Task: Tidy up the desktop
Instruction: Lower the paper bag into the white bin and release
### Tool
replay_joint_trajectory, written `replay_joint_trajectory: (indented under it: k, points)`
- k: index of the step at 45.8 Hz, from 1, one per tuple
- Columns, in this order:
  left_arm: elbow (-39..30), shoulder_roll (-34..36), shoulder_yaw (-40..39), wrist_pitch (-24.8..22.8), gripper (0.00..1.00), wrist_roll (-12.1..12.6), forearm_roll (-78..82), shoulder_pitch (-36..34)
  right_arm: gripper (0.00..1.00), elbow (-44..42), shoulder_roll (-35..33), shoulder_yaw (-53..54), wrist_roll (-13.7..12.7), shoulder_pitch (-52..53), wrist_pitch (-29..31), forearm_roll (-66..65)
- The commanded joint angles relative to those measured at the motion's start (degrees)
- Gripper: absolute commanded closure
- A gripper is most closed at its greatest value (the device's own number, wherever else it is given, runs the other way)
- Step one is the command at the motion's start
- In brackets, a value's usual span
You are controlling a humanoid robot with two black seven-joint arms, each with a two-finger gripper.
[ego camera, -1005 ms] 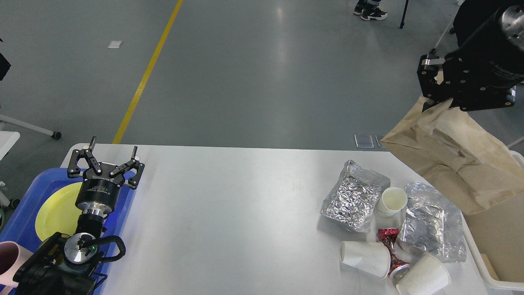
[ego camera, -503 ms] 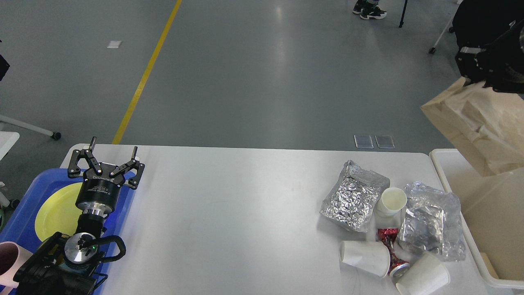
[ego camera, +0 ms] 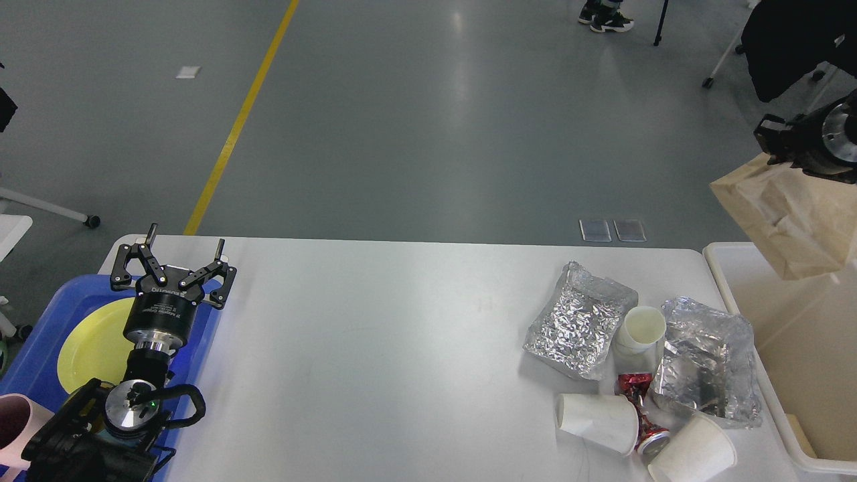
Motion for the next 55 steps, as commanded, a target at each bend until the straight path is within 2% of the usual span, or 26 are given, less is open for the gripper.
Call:
replay_joint_trajectory:
  k: [1,4,9,15,23,43,55]
  points:
    - [0.0,0.0,-0.01,0.03,0.04,0.0,0.0,0.0,1.0,-9.36,0.14,3.34,0.5,-9.02,-1.05,-3.33]
    - [0.0,0.0,-0.01,0.03,0.04,0.0,0.0,0.0,1.0,-13.05,0.49,4.4,0.5,-13.24,-2.28,-3.33]
    - [0.0,0.0,-0.01,0.03,0.04,0.0,0.0,0.0,1.0,-14.47,0.58,8.96,0.5,-18.08,-5.44,-3.42]
    - [0.0,0.0,-0.01,0.03,0.04,0.0,0.0,0.0,1.0,-16.66,1.28,12.57,0.41,-26.25,-13.44,-3.51]
    - [0.0,0.0,-0.01,0.03,0.04,0.0,0.0,0.0,1.0,-21.76,4.09,13.1,0.06,-35.13,-19.86,-3.42]
    - [0.0,0.0,-0.01,0.03,0.04,0.0,0.0,0.0,1.0,-26.16,4.18,16.97,0.15,-47.35,-24.08,-2.63]
    - [0.0,0.0,-0.01,0.03,0.04,0.0,0.0,0.0,1.0,-26.34,4.18,24.0,0.15,-52.71,-25.31,-2.63]
